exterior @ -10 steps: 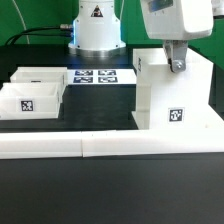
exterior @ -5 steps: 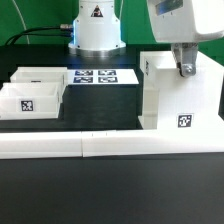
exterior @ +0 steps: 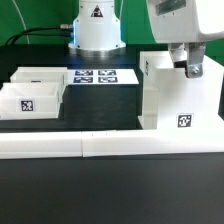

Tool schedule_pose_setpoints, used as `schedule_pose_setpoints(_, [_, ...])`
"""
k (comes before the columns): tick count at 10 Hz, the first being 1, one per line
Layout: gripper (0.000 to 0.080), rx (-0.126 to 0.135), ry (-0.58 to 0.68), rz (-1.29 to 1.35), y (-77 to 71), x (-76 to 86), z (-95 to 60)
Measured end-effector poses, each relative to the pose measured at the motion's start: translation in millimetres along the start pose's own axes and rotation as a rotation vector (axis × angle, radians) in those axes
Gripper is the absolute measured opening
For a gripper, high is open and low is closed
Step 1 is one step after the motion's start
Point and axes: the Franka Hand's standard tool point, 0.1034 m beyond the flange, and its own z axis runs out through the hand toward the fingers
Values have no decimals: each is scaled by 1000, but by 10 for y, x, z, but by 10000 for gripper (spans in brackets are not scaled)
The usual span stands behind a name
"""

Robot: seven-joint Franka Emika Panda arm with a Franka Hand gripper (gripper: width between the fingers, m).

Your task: Assemble drawer

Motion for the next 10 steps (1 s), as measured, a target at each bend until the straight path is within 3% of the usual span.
schedule_pose_setpoints(1, [571, 0, 0, -6, 0, -5, 0])
schedule_pose_setpoints(2, [571, 0, 0, -11, 1, -7, 1])
schedule_pose_setpoints(3, [636, 0, 0, -16, 1, -10, 1])
schedule_pose_setpoints(5, [645, 0, -1, -53, -2, -12, -12])
schedule_pose_setpoints(8, [649, -22, -38, -322, 36, -4, -367])
schedule_pose_setpoints(9, [649, -22, -43, -373, 41, 0, -446])
schedule_pose_setpoints(10, [649, -23, -41, -374, 49, -3, -419])
